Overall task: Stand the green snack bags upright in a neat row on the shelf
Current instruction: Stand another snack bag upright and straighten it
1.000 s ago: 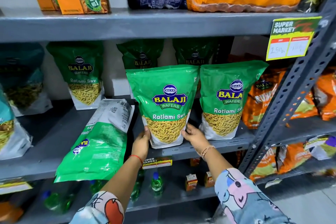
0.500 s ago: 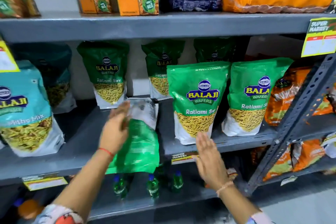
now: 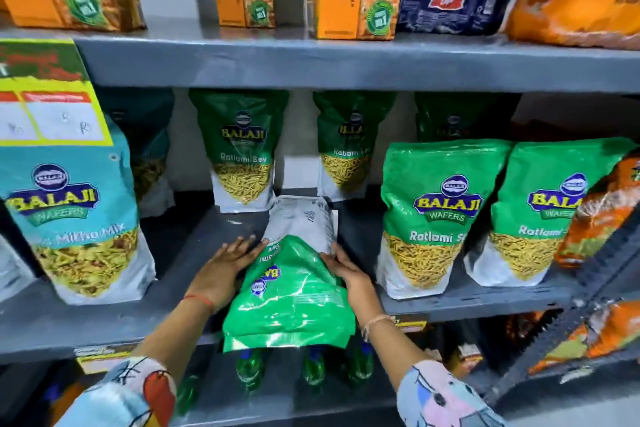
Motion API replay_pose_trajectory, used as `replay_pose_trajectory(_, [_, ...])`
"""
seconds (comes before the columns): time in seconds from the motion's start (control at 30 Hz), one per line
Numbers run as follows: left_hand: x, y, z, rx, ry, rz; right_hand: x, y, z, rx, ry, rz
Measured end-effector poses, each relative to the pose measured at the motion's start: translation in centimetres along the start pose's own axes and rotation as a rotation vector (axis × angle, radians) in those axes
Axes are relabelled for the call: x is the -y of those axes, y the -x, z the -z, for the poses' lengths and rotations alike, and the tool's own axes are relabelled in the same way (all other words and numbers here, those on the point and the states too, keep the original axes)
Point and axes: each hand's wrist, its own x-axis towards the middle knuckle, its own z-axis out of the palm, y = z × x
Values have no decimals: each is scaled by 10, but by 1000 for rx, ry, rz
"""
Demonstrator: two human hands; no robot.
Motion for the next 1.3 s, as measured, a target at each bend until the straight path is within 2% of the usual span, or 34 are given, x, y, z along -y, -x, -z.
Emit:
replay_pose_trajectory(0.03, [1,-1,2,-30,77,-8,2,-3,-1,-20,-119,-47])
replay_pose_trajectory(0.1, [-6,-4,9,-105,372,24,17,-11,1,-73,-121,-122])
replay_pose_trajectory(0.2, [-31,-15,29,-288,953,236,35,-29,-2,-192,-145,-118])
replay_pose_trajectory(0.27, [-43,-31,39,-461,956,316,41,-47,0,-261,-243,-138])
replay_pose_trajectory(0.3, [-47,-40,43,-482,974,338,47,-57,3,-276,-309,-157])
replay_pose_trajectory(0.37, [-52,-55,52,-461,1080,376,57,-78,7,-287,-394,-218])
replay_pose_trajectory(0.53, [-56,-80,60,-385,1289,440,51,-109,13,-206,-394,-389])
replay_pose_trajectory(0.6, [-61,-78,55,-328,1454,457,40,-105,11,-172,-452,-378])
replay_pose_trajectory(0.63, [-61,-78,46,-306,1490,523,33,-101,8,-145,-472,-351])
replay_pose_trajectory(0.7, [-57,-72,27,-270,1470,708,20,-91,2,-57,-493,-331])
replay_pose_trajectory(0.77, [-60,-66,15,-218,1415,786,13,-86,-2,35,-518,-341])
replay_pose_trajectory(0.93, [-62,-55,5,-192,1120,590,10,-78,-9,60,-427,-344])
replay_pose_trajectory(1.3, [-82,7,-3,-120,1013,604,19,-9,-4,25,-361,-328])
